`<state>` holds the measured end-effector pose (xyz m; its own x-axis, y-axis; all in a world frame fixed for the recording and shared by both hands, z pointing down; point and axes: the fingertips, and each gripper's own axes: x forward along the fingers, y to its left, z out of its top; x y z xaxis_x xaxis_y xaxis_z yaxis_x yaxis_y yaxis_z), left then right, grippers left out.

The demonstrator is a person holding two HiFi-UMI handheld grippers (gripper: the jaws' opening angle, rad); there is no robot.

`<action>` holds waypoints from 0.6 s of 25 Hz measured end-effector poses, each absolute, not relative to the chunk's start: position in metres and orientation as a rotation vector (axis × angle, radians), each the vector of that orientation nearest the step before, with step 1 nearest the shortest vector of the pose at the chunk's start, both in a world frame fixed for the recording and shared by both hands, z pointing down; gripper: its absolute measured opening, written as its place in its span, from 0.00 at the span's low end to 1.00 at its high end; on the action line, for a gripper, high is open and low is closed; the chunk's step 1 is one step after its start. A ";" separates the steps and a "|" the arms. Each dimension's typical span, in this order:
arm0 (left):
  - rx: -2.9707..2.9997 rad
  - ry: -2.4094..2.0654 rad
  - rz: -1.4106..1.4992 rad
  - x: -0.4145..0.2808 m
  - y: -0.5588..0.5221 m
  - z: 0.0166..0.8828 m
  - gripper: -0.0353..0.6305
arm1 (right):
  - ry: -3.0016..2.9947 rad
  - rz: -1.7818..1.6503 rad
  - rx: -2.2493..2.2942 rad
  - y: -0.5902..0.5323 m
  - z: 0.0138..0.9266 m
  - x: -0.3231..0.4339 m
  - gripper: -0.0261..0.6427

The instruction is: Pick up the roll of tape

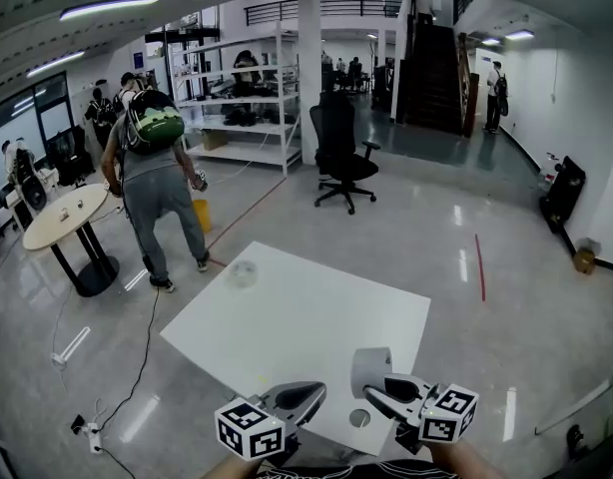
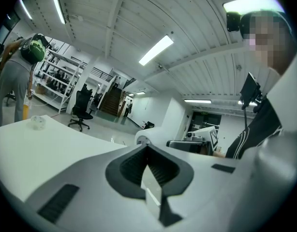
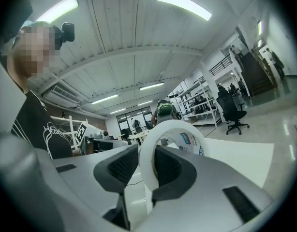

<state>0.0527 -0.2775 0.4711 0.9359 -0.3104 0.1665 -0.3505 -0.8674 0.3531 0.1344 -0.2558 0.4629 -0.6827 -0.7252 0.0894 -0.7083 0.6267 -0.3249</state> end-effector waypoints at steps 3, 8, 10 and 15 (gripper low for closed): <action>2.709 -0.476 0.154 0.051 -0.276 0.471 0.06 | 2.779 -0.514 -1.231 -0.255 0.460 0.133 0.19; 2.710 -0.474 0.159 0.051 -0.270 0.471 0.06 | 2.783 -0.498 -1.232 -0.251 0.460 0.131 0.19; 2.714 -0.473 0.159 0.050 -0.270 0.470 0.06 | 2.786 -0.501 -1.228 -0.250 0.460 0.129 0.19; 2.717 -0.459 0.180 0.057 -0.261 0.472 0.06 | 2.795 -0.506 -1.222 -0.240 0.462 0.133 0.19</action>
<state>0.0568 -0.2606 0.4717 0.9385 -0.2910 0.1857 -0.3395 -0.8752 0.3447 0.1332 -0.2404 0.4618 -0.6866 -0.7221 0.0846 -0.7059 0.6343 -0.3153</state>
